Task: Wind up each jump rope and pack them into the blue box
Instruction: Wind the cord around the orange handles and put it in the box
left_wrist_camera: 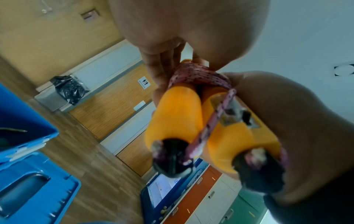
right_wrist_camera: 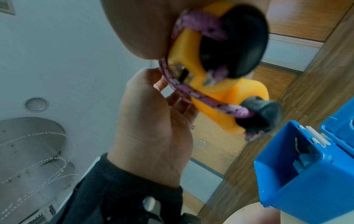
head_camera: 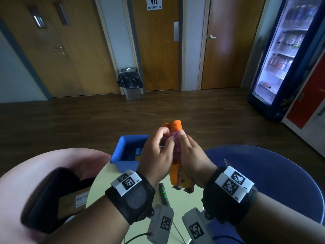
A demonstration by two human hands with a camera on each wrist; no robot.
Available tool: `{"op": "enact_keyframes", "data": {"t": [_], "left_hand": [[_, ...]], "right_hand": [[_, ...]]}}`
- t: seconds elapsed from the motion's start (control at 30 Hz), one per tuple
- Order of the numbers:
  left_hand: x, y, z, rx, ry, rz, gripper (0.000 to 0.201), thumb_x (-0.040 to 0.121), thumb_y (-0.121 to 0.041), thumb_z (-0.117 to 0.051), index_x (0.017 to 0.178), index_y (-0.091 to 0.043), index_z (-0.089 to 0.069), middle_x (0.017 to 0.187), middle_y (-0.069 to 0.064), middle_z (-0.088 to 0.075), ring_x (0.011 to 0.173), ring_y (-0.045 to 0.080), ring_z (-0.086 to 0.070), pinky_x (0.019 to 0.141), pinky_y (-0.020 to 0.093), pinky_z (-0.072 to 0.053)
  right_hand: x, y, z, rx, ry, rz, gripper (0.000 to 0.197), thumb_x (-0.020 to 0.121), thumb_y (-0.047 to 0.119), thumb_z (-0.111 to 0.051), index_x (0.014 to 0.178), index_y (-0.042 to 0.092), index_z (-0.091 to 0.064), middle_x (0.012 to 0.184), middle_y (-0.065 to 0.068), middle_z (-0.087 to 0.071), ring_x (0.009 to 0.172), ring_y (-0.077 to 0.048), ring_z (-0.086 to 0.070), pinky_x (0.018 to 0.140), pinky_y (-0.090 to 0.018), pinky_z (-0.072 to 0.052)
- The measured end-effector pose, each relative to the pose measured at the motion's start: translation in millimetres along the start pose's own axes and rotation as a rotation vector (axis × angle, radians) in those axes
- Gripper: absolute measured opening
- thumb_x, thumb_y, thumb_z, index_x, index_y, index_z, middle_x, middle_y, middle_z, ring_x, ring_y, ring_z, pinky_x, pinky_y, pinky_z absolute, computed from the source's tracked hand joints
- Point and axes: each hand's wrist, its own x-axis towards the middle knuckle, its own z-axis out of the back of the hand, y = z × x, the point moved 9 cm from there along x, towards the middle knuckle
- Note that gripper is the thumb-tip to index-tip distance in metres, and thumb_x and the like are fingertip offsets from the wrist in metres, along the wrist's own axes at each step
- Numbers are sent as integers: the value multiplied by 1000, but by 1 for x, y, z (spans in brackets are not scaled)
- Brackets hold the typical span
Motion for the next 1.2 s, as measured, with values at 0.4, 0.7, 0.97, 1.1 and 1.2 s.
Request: {"op": "enact_keyframes", "data": {"t": [0.4,0.7,0.97,1.1,1.2], "left_hand": [[4,10,-19,-3,66,48,19,96,-53,-46,102,-35,-48,93,-2,-65,87,16,-66,78,48,-54],[1,32,-25,-84,53,186,23,95,-52,-51,104,-31,-52,96,-3,-66,91,17,-67,78,41,-56],[9,49,-35,129,201,121,55,86,-55,-31,101,-7,-55,103,-7,-44,95,2,-50,77,7,-35],[12,54,-38,119,259,188,49,85,-54,-34,99,-11,-52,106,-4,-44,95,3,-51,76,15,-36],[10,46,-38,61,289,229,22,87,-37,-43,99,-19,-47,102,0,-49,86,8,-50,71,21,-36]], "right_hand": [[5,8,9,-38,16,-44,43,105,50,-27,96,26,-62,96,-4,-72,90,-17,-71,89,-42,-58],[16,-13,5,-29,-8,-123,54,101,60,-28,116,20,-60,106,-5,-71,97,-18,-70,91,-45,-56],[21,-21,3,-34,-39,-120,52,98,60,-27,97,27,-67,100,-7,-74,95,-21,-71,93,-49,-55],[24,-27,9,-58,-30,-154,48,105,51,-27,110,23,-65,101,-6,-72,91,-16,-70,89,-39,-57],[27,-31,14,-29,-28,-156,48,106,48,-27,107,21,-67,89,-4,-74,74,-6,-72,70,-22,-58]]}}
